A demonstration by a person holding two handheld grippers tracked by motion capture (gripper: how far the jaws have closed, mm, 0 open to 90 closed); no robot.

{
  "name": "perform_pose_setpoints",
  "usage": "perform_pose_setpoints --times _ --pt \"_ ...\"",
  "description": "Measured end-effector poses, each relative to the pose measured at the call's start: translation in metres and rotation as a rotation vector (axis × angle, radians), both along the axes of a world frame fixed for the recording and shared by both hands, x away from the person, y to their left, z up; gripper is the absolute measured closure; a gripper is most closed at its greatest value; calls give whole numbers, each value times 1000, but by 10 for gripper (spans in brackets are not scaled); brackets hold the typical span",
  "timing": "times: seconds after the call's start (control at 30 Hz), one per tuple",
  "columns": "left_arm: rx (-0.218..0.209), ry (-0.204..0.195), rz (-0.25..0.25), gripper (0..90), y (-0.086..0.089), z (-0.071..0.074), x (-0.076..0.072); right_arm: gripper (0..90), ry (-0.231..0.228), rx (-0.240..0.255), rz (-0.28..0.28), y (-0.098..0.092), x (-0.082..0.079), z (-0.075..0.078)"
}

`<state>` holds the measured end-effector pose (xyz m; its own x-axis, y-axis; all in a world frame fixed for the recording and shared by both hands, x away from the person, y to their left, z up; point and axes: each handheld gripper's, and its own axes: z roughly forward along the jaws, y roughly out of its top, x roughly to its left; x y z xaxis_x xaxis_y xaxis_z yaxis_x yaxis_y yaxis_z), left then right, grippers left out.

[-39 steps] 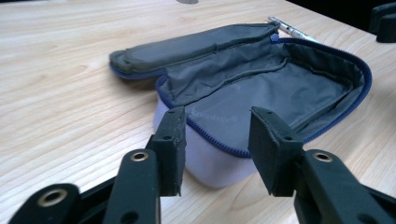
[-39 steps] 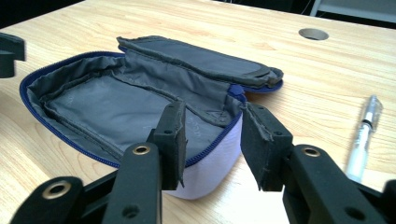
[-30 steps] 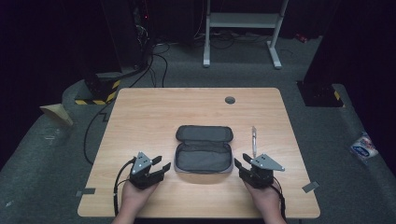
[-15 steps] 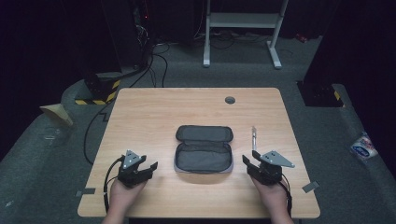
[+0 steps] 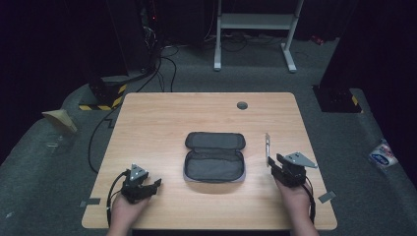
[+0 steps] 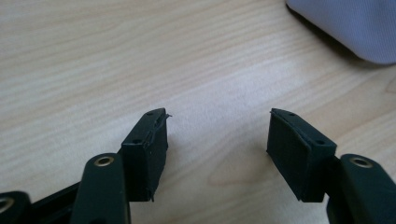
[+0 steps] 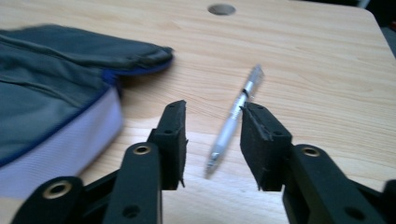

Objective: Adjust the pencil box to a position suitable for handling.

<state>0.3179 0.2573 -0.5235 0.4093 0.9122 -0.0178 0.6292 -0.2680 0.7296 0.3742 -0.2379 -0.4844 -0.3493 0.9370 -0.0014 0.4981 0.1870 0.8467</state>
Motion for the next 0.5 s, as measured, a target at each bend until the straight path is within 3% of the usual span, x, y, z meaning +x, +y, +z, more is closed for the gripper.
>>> perform_pose_setpoints --times 0.2,0.37,0.5 --pt "12 -40 9 319 -1 -4 -13 654 65 -20 -20 2 22 -16" --pt "8 -43 32 304 0 -5 -19 662 128 -73 -28 10 37 -27" --pt "11 -42 33 302 1 -5 -21 694 149 -98 -31 12 42 -33"
